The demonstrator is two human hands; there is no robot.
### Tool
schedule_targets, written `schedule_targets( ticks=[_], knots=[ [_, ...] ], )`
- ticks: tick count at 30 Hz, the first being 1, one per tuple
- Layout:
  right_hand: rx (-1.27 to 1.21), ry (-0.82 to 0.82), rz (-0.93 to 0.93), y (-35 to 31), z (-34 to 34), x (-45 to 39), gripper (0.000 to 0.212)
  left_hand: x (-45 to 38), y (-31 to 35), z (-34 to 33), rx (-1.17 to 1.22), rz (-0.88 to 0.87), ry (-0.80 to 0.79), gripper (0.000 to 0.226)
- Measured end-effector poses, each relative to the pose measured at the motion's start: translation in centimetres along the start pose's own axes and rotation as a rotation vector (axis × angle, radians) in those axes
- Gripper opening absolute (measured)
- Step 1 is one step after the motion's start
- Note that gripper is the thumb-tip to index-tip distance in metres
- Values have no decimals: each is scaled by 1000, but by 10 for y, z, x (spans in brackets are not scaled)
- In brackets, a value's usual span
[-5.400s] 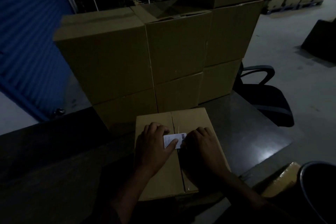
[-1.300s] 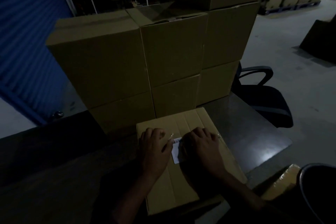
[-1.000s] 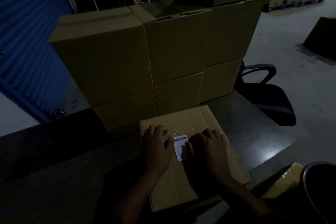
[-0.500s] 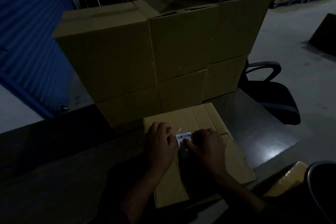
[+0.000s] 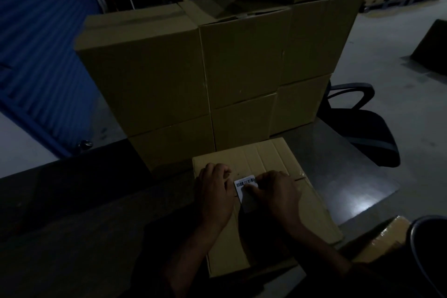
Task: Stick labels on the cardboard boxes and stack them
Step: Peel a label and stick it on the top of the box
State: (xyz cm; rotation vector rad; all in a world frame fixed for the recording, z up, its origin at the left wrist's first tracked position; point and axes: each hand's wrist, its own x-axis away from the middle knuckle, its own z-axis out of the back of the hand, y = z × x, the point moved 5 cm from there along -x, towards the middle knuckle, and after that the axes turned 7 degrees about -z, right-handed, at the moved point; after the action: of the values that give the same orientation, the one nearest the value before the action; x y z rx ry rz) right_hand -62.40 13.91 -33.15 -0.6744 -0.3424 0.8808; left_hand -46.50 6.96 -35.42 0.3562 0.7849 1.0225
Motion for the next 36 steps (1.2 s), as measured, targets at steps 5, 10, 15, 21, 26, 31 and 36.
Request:
schedule_targets(
  ticks=[5, 10, 15, 21, 26, 31, 36],
  knots=[
    [-63, -21, -5, 3, -2, 1, 32, 1, 1, 2, -9, -25, 19, 8],
    [-121, -64, -31, 1, 8, 1, 31, 1, 0, 2, 49, -22, 40, 6],
    [-293, -202, -58, 9, 17, -6, 30, 2, 0, 3, 30, 3, 24, 20],
    [-571, -369, -25, 5, 34, 5, 21, 4, 5, 4, -29, -25, -41, 17],
    [-767, -523, 50, 2, 36, 16, 14, 4, 11, 5, -109, -67, -92, 17],
    [-957, -612, 24, 8, 47, 15, 32, 3, 14, 3, -172, -113, -121, 19],
    [-1234, -498, -259, 21, 58, 15, 31, 6, 21, 2, -230, -142, -119, 16]
  ],
)
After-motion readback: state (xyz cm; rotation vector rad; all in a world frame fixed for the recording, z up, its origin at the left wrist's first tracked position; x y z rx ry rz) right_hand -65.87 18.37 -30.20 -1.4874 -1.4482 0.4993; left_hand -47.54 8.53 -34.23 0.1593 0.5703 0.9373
